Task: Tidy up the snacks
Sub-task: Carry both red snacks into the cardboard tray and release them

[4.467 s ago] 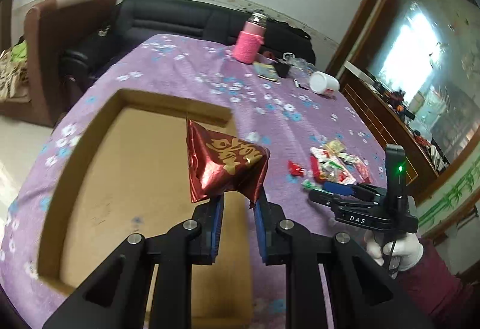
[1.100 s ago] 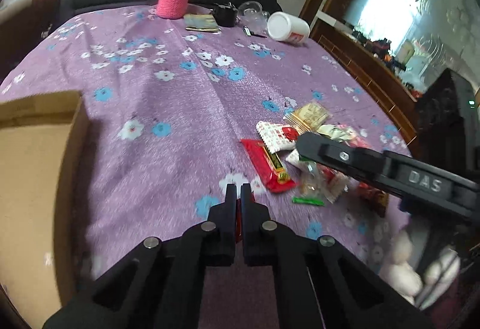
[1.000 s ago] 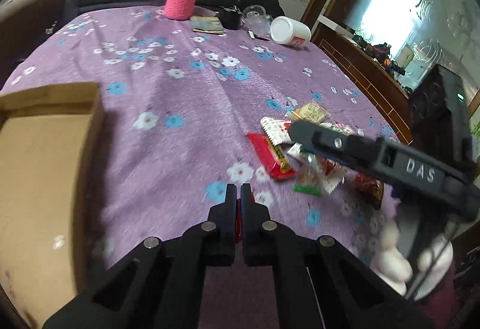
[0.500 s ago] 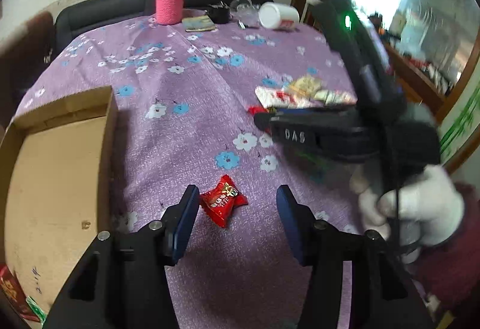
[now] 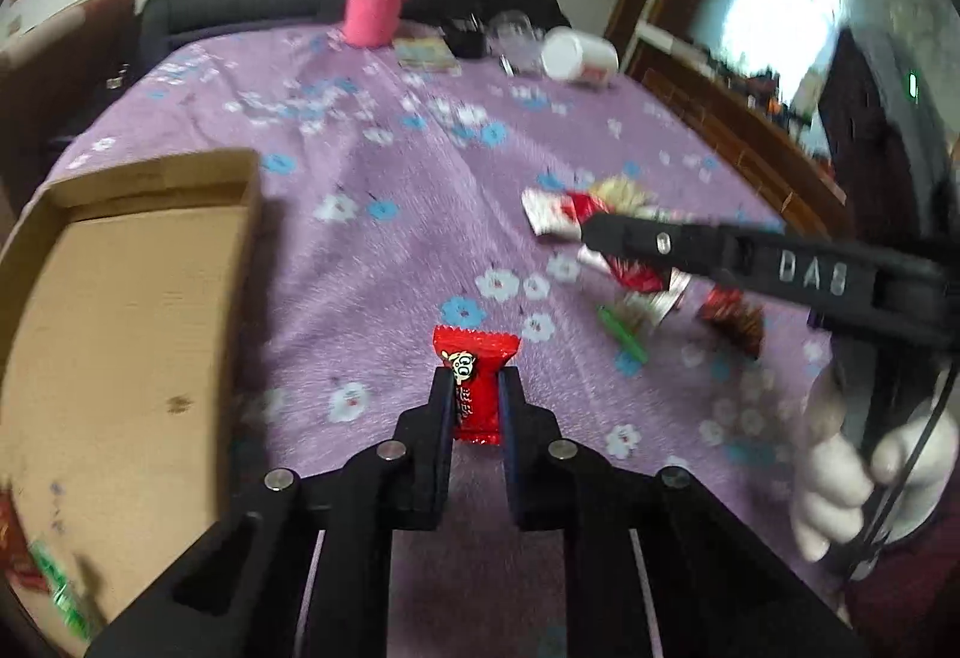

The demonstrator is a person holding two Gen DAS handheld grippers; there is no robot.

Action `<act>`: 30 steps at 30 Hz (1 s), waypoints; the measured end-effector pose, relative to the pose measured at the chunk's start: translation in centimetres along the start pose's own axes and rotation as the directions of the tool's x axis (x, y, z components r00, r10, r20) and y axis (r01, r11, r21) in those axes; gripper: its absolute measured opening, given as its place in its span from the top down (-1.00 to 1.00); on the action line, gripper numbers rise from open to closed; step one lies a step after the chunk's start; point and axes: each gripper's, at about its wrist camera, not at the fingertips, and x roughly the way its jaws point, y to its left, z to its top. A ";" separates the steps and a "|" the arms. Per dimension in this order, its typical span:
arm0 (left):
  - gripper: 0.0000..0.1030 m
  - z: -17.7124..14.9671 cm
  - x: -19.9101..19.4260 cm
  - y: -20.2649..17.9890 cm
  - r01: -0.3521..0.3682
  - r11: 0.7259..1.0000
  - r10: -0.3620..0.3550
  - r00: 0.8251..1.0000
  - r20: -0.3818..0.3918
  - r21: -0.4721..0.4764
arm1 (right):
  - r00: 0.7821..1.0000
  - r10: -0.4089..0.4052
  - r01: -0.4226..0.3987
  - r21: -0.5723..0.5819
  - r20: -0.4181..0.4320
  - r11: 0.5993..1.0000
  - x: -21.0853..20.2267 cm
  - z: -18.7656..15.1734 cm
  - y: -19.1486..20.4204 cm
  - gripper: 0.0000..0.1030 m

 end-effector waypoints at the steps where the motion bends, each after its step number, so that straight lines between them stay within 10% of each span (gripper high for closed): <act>1: 0.74 -0.1 -1.5 0.6 0.004 1.000 -0.003 1.000 0.025 -0.028 | 1.000 0.021 -0.021 -0.002 0.000 1.000 -0.2 0.0 0.7 0.60; 14: 0.73 -6.8 -9.1 11.8 -0.266 0.914 0.269 0.963 -0.033 -0.308 | 0.945 0.265 -0.297 -0.156 -0.194 0.942 3.9 -4.9 16.5 0.58; 21: 0.06 -7.9 -11.1 12.7 -0.270 0.898 0.289 0.957 0.002 -0.347 | 0.948 0.206 -0.254 -0.184 -0.243 0.950 7.3 -6.8 19.5 0.53; 30: -0.27 -7.9 -14.9 11.9 -0.196 0.897 0.259 0.959 0.113 -0.395 | 0.966 0.221 -0.237 -0.121 -0.135 0.964 2.7 -6.7 15.5 0.37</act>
